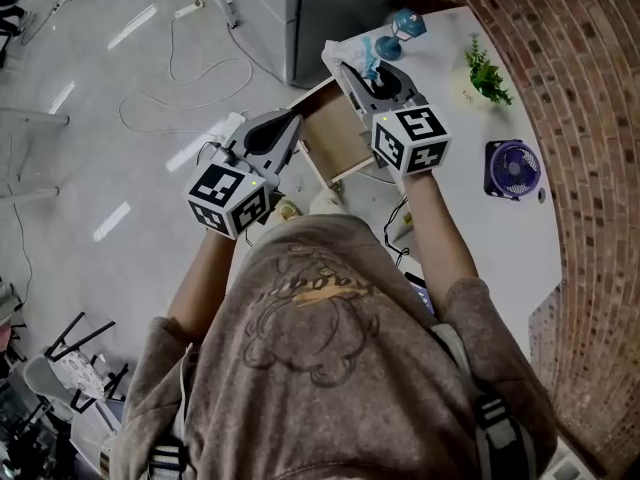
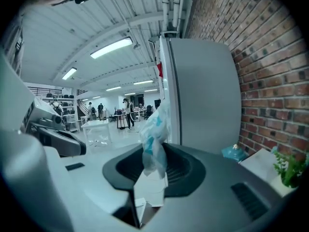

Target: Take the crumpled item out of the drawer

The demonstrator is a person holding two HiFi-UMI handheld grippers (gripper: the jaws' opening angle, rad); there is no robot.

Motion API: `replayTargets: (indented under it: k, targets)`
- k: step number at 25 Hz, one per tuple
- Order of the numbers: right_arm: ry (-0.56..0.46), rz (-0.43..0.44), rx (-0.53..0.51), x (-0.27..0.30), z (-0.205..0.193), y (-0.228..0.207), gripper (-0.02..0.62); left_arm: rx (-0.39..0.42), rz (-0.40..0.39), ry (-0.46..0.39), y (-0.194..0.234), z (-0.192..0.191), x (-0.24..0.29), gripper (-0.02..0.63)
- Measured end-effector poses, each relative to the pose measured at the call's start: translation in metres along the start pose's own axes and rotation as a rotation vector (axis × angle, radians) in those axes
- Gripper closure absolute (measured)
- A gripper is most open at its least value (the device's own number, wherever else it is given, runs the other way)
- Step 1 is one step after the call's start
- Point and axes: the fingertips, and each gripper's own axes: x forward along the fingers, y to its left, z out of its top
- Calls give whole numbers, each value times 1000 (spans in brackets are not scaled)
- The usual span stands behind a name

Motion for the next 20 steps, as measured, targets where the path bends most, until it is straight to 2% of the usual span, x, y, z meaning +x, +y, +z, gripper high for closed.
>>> replayTargets:
  k: [6,11,20]
  targets:
    - [-67,-18,10,-27,24,-12,494,57,-48,-22,-12,24,4,598]
    - [-106,-6,32,-46,37,-17,494,88,-54,-38,-13,33,7,598]
    - [-126,9,74,-68,31,-26,494,107,-43,-38,-6,31,24,598]
